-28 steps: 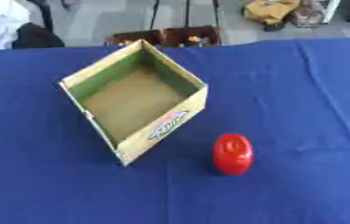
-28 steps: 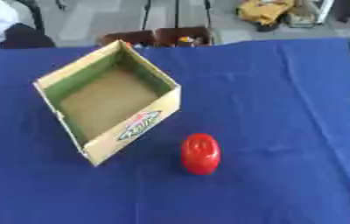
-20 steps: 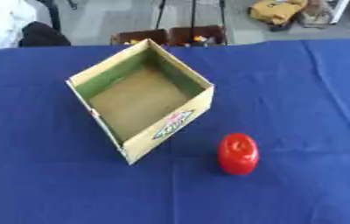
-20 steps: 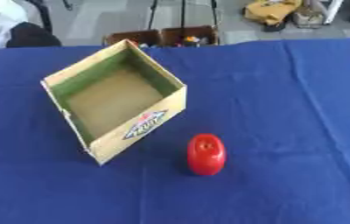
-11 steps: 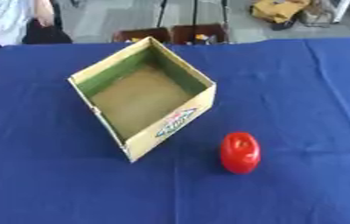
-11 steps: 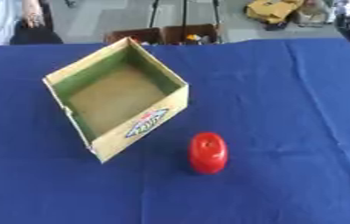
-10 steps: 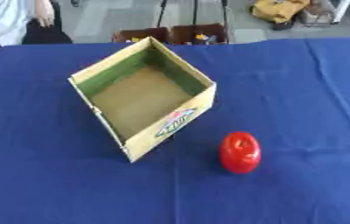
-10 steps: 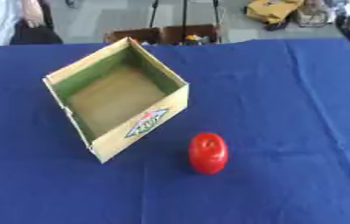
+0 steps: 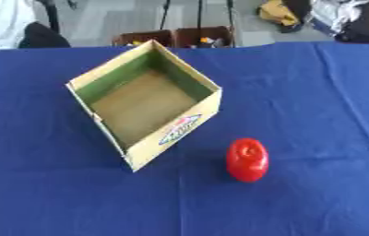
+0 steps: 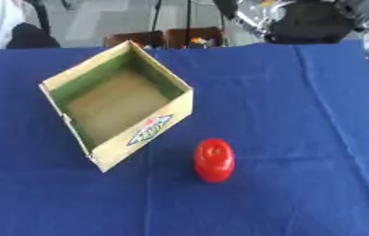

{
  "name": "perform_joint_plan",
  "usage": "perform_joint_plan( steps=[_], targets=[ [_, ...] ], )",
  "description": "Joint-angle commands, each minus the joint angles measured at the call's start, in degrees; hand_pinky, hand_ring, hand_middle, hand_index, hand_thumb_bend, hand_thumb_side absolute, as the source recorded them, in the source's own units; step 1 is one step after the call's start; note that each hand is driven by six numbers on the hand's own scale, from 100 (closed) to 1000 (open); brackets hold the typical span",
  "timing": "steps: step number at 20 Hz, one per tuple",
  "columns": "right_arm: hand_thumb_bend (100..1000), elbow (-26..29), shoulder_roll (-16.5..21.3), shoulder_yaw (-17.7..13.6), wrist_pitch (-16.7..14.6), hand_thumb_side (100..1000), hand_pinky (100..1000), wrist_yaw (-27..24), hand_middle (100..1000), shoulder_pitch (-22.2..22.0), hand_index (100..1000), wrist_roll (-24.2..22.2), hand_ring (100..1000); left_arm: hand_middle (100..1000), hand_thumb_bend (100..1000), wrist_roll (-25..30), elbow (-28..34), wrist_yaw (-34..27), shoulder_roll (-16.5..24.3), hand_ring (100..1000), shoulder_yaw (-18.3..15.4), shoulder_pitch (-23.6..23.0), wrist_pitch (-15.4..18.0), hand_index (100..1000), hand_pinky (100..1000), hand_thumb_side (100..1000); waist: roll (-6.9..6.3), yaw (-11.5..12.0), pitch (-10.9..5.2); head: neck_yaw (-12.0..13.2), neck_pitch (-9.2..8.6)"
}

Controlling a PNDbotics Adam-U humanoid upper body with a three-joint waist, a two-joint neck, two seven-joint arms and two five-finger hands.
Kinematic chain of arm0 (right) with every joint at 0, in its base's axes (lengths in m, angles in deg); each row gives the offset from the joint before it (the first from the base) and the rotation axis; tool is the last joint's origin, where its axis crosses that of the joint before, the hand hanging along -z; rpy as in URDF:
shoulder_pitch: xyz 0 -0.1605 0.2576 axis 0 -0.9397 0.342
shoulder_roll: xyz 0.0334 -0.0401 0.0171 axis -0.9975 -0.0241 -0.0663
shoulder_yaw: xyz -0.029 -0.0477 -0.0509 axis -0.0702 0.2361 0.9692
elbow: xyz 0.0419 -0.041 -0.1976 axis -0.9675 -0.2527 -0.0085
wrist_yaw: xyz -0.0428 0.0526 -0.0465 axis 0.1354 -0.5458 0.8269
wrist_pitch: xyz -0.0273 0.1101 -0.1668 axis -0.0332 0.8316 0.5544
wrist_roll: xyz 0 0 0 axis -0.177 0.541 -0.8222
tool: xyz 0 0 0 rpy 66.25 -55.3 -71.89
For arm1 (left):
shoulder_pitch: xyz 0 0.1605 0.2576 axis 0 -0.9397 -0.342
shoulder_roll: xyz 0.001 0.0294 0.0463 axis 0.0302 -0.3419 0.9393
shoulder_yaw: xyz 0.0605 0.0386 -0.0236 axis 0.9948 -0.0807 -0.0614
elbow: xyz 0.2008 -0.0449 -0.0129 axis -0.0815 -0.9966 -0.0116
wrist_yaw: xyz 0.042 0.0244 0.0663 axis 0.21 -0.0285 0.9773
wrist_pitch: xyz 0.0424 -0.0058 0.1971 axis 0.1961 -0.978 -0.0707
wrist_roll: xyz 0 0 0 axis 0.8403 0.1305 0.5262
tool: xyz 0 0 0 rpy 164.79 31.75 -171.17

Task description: Pick up objects on the table and place them in the box.

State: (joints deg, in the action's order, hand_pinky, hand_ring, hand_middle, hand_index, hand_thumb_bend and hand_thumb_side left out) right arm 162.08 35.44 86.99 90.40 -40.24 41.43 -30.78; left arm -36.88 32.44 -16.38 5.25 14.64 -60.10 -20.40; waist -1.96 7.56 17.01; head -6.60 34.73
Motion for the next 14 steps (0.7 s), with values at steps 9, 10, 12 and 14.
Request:
perform_joint_plan(
  steps=[9,10,12,14],
  targets=[
    [643,0.98,1.44,4.03,4.93,866,779,-0.21,834,1.79,898,-18.41,826,820,100,0.27,0.85,-0.17,1.56,836,0.02,0.42,-0.18,890,642,1000,1.11,0.22,-1.94,-0.09,-0.67],
    [658,0.98,1.45,4.24,5.43,835,779,-1.05,833,1.64,901,-19.48,826,820,100,0.28,0.85,-0.18,1.57,836,0.02,0.44,-0.18,890,642,1000,1.11,0.26,-1.93,-0.06,-0.71],
    [684,0.98,1.53,4.64,6.32,780,780,-3.11,840,1.38,913,-21.30,829,820,100,0.31,0.85,-0.18,1.58,836,0.03,0.46,-0.18,889,642,1000,1.12,0.34,-1.91,-0.01,-0.77],
    [708,0.98,1.63,5.00,7.21,729,779,-5.55,850,1.11,927,-22.97,829,820,100,0.35,0.85,-0.18,1.59,836,0.04,0.50,-0.19,888,642,1000,1.11,0.38,-1.89,-0.03,-0.78]
  ],
)
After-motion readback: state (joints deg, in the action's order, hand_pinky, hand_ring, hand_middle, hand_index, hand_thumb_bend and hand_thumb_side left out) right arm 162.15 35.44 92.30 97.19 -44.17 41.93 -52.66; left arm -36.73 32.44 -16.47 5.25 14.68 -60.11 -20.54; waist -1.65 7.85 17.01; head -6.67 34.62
